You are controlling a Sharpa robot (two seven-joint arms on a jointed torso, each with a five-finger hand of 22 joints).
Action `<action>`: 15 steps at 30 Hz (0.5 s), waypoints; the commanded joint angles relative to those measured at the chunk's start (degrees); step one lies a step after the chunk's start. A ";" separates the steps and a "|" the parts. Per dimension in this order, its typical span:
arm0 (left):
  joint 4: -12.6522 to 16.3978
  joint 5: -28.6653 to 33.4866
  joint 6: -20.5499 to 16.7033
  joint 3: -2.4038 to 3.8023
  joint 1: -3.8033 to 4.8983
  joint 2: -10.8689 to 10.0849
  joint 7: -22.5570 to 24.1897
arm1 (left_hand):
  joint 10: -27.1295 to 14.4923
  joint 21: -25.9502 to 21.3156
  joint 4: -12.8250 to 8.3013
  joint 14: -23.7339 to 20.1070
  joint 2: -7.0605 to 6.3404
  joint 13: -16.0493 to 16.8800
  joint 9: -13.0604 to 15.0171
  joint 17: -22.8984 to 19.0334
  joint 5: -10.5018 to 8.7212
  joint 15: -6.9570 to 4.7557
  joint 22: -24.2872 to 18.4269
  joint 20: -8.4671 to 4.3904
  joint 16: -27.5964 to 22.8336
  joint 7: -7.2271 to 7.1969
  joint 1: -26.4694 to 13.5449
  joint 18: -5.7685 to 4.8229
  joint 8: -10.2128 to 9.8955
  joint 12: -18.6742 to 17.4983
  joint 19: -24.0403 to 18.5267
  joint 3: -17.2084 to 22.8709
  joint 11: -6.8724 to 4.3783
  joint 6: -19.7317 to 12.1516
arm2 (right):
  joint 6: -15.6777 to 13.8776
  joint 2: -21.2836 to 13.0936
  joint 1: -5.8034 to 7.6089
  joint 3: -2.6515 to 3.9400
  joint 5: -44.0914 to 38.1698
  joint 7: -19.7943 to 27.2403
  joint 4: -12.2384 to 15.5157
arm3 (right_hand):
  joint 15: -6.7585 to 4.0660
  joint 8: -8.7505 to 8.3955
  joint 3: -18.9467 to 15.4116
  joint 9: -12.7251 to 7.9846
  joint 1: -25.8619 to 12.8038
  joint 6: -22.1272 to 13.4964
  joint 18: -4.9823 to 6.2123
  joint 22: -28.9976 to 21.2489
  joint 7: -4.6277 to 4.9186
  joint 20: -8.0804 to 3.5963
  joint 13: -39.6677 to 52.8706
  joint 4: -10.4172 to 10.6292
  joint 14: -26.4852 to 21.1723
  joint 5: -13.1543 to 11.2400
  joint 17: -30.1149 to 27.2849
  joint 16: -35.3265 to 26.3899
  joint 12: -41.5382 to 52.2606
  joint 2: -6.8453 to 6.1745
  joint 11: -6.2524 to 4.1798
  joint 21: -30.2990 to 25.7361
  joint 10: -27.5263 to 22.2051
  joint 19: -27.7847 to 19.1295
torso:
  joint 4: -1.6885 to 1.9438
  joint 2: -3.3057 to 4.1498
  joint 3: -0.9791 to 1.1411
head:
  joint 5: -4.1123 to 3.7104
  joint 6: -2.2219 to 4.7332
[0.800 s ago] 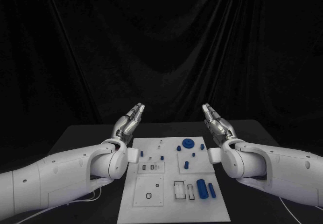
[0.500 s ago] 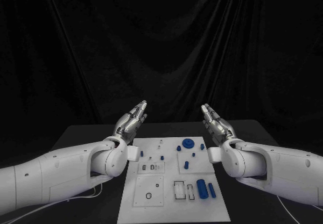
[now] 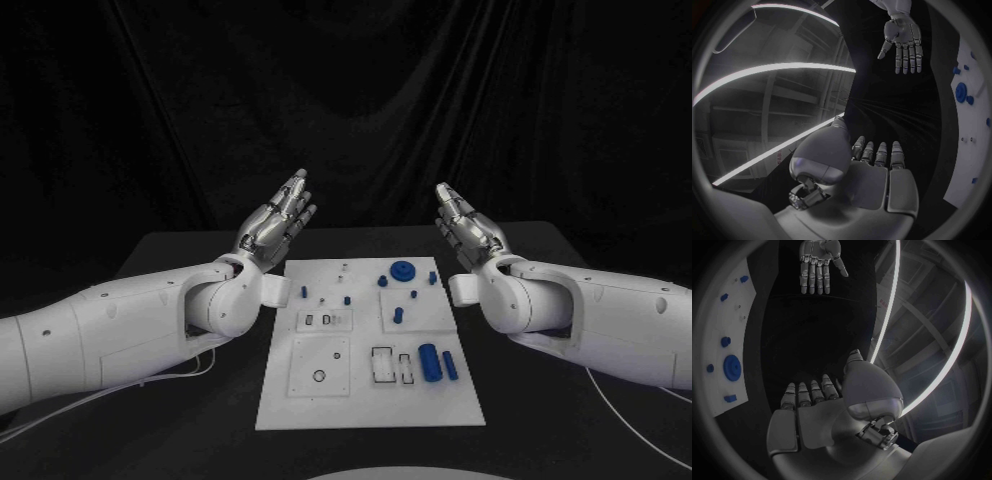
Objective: Assemble the parts on the task board
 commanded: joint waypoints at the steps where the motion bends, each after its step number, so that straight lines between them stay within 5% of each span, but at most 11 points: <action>1: 1.70 -1.26 1.61 0.07 0.01 -1.39 5.22 | 0.00 -0.20 0.12 0.08 0.13 -0.08 0.07 -0.09 -0.24 -0.86 -0.09 0.11 -0.21 0.88 -0.41 -0.37 -0.17 -0.20 0.03 -0.34 -0.47 0.11 | 3.27 -0.40 0.90 0.05 -4.11 -2.03 -0.42 | 0.46 0.36 0.67 0.13 0.72 0.70 -0.55 -0.10 0.94 2.93 0.10 0.06 0.03 0.51 -0.08 -0.22 0.73 -0.60 1.46 -0.18 0.07 0.00 | 0.04 0.06 0.01 | -0.56 -1.59; 4: 4.45 -0.98 -0.88 0.08 0.19 -3.35 4.25 | 0.00 -0.20 0.13 0.08 0.23 -0.08 0.00 -0.09 0.15 0.12 -0.09 0.93 -0.21 0.62 -0.63 -0.46 -0.24 -0.20 0.03 -0.53 -1.97 -0.33 | 3.64 -0.89 1.98 0.05 -7.27 -2.73 -0.48 | 2.55 0.43 1.08 0.18 0.37 1.19 -1.16 -0.10 0.79 4.48 0.22 0.11 0.03 0.42 -0.08 -0.22 1.53 -0.60 2.65 -0.18 0.24 0.00 | 0.03 0.11 -0.01 | -0.64 -2.82; 6: 6.70 -0.76 -3.15 0.08 0.42 -4.96 4.00 | 0.00 -0.20 0.11 0.08 -0.12 -0.08 0.00 -0.09 0.28 -0.08 -0.09 1.15 -0.21 0.68 -0.72 -0.28 -0.25 -0.20 0.03 -0.80 -2.03 -0.41 | 3.87 -1.45 2.90 0.05 -9.24 -3.49 -0.28 | 3.43 0.41 1.02 0.17 -0.40 1.23 -1.32 -0.10 0.46 5.22 0.22 0.11 0.03 0.09 -0.08 -0.22 1.61 0.02 2.80 -0.18 0.32 0.00 | -0.16 0.16 -0.01 | -0.35 -3.18; 9: 9.08 -0.68 -4.60 0.09 0.94 -6.84 3.86 | 0.00 -0.20 0.06 0.08 -0.60 -0.08 0.04 -0.09 -0.25 0.05 -0.09 1.41 -0.21 0.95 -0.73 -0.16 -0.20 -0.20 0.03 -1.08 -1.60 -0.16 | 3.67 -2.27 4.30 0.05 -10.74 -4.67 0.29 | 4.28 0.42 0.90 0.17 -0.44 1.33 -1.46 -0.10 0.60 5.91 0.23 0.06 0.03 -0.03 -0.08 -0.22 1.73 0.14 3.12 -0.18 0.39 0.00 | -0.22 0.11 -0.02 | -0.14 -3.59; 12: 10.82 -0.75 -5.25 0.09 1.72 -8.34 3.57 | 0.00 -0.20 0.03 0.08 -1.09 -0.08 0.11 -0.09 -0.61 -0.01 -0.09 1.71 -0.21 1.32 -0.23 0.05 -0.12 -0.20 0.03 -1.16 -1.03 0.41 | 3.20 -3.23 6.15 0.05 -12.97 -6.34 0.98 | 6.36 0.44 1.07 0.20 0.35 1.56 -1.42 0.27 1.08 8.02 0.27 0.05 0.19 0.38 0.01 -0.08 1.93 -0.31 3.98 0.33 0.46 0.57 | -0.21 0.15 -0.04 | -0.15 -4.06; 15: 11.45 -0.80 -5.01 0.09 2.50 -9.15 3.09 | 0.00 -0.20 0.03 0.08 -1.00 -0.08 0.15 -0.09 -0.14 0.00 -0.09 1.88 -0.21 2.06 0.41 0.20 -0.09 -0.20 0.03 -0.91 -0.03 0.79 | 3.52 -4.23 8.51 0.06 -20.88 -10.52 1.41 | 8.68 0.53 2.17 0.27 5.37 2.21 -1.32 1.44 1.70 10.41 0.46 -0.30 2.47 5.07 0.81 1.25 3.14 -0.74 5.03 2.31 1.01 3.72 | 0.05 0.88 0.09 | -0.39 -4.42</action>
